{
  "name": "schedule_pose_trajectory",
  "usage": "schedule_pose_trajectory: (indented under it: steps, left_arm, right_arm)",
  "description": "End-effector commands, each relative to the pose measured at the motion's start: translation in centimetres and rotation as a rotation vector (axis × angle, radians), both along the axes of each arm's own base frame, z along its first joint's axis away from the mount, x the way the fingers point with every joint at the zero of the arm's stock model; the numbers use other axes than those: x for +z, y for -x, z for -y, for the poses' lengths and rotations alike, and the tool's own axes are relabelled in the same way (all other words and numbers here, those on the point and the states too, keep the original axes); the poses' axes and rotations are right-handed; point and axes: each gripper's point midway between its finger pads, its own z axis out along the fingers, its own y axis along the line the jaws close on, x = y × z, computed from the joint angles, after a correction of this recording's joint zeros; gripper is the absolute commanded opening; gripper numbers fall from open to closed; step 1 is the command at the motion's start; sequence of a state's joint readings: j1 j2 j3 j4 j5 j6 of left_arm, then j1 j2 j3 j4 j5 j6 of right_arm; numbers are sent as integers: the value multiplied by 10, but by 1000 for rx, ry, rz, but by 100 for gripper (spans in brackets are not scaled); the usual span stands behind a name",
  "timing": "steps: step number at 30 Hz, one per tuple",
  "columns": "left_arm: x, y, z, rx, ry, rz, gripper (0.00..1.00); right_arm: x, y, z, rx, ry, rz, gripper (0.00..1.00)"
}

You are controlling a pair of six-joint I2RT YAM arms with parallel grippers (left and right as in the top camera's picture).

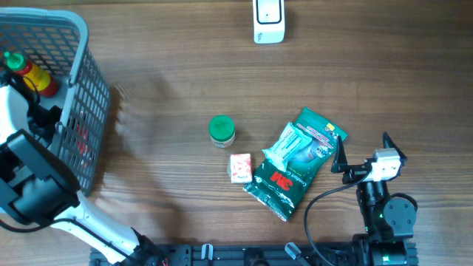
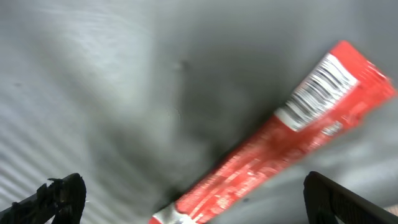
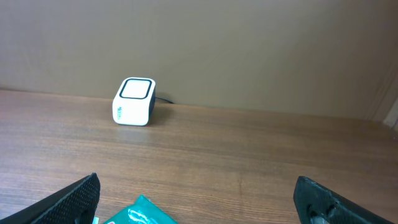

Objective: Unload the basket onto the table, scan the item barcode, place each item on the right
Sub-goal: 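Move the left gripper back into the basket toward the red tube, then grasp the red tube with the left gripper and lay it on the pouch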

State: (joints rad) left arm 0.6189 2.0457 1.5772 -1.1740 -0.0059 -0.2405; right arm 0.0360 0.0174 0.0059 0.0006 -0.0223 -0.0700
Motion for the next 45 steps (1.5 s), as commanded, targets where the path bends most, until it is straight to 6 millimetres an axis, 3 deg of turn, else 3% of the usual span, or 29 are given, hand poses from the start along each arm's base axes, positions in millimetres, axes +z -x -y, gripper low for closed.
schedule_pose_trajectory:
  steps: [1,7,11,16,20,24,29,40,42,43,45]
  left_arm:
    - [-11,4,3,-80,-24,-63,100]
    - [-30,12,3,-64,-9,-136,100]
    - [-46,30,0,-46,-26,-248,100]
    - [-35,65,-29,141,-254,-435,100]
    - [-28,82,-32,305,-307,-486,100]
    - [-42,71,-16,363,-150,-402,100]
    - [-64,52,2,189,16,-280,100]
    - [-129,66,11,82,-23,-197,99]
    - [-137,73,17,82,-21,-200,80]
    - [-141,76,19,82,-20,-200,64]
    - [-146,83,24,82,-16,-208,23]
  right_arm:
    - [2,0,-2,9,7,9,100]
    - [2,0,-2,9,7,9,100]
    - [2,0,-2,9,7,9,100]
    - [2,0,-2,9,7,9,100]
    - [2,0,-2,9,7,9,100]
    - [2,0,-2,9,7,9,100]
    - [2,0,-2,9,7,9,100]
    - [2,0,-2,9,7,9,100]
    - [2,0,-2,9,7,9,100]
    - [2,0,-2,9,7,9,100]
    - [2,0,-2,9,7,9,100]
